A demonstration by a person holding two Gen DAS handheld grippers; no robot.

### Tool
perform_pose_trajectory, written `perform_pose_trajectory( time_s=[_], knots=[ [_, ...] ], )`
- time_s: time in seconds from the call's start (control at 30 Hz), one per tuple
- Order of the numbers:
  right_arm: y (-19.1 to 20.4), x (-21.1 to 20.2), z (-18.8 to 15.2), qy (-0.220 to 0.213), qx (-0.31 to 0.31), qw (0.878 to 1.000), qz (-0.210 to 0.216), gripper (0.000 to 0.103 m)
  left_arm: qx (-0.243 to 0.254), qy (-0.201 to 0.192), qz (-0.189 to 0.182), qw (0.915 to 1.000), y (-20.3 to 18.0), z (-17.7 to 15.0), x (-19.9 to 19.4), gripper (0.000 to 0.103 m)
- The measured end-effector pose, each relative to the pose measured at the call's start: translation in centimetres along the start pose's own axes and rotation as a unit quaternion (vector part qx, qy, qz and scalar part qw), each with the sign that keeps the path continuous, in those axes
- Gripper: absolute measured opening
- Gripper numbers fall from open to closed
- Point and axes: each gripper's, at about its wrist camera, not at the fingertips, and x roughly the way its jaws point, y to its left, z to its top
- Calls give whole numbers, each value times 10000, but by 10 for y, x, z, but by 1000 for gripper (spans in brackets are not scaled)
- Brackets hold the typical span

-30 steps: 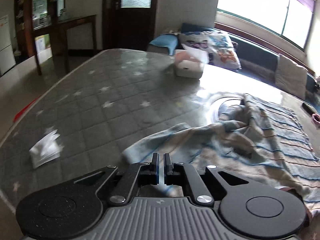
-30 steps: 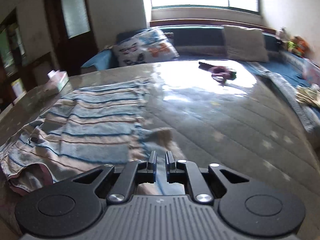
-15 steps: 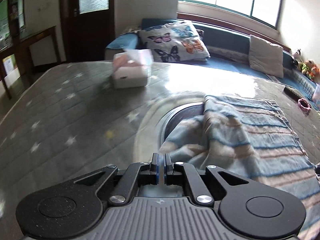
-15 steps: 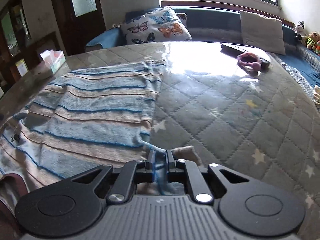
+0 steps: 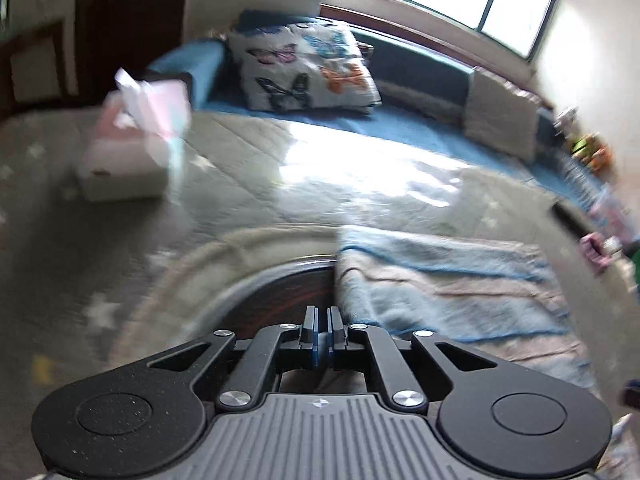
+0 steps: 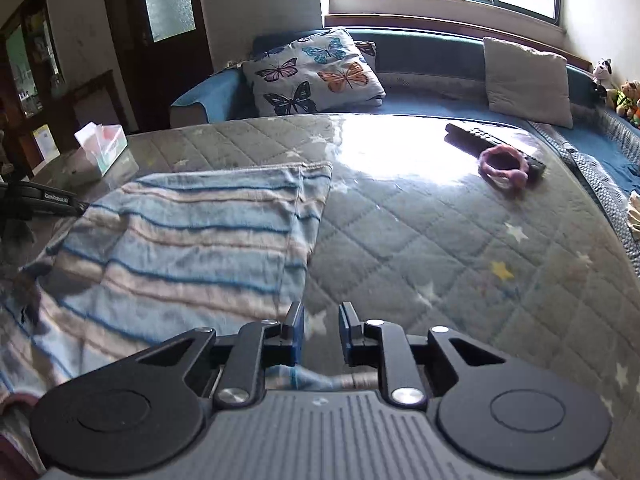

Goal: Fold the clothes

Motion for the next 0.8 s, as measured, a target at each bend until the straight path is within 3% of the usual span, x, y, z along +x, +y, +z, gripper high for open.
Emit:
perform_pose_trajectory(
  time_s=[0.17, 0.27, 0.4, 0.5, 0.57, 0.63, 0.7, 0.8],
  knots=[
    [5, 21, 13, -11, -14, 10000, 29, 24, 212, -223, -659, 9974, -18, -8, -5, 5],
    [11, 33, 20, -17, -79, 9999, 80, 25, 424, -118, -1048, 9935, -35, -15, -3, 5],
    [18, 47, 30, -29, -129, 9998, 138, 25, 1104, 145, -1256, 9858, -61, -34, -2, 5],
    [20, 56, 38, -38, -154, 9997, 160, 26, 1273, 57, -1432, 9815, -62, -38, -14, 5],
    [20, 61, 42, -37, -141, 9998, 164, 26, 1224, -210, -1311, 9836, -54, -33, -26, 7],
    [19, 65, 45, -35, -140, 9998, 163, 26, 1042, -504, -888, 9893, -41, -22, -35, 9],
    [18, 70, 48, -44, -142, 9998, 165, 26, 619, -577, -492, 9952, -21, -9, -35, 29],
    [19, 78, 51, -50, -104, 9998, 179, 27, 107, -416, -216, 9988, 6, 1, -28, 47]
  ],
)
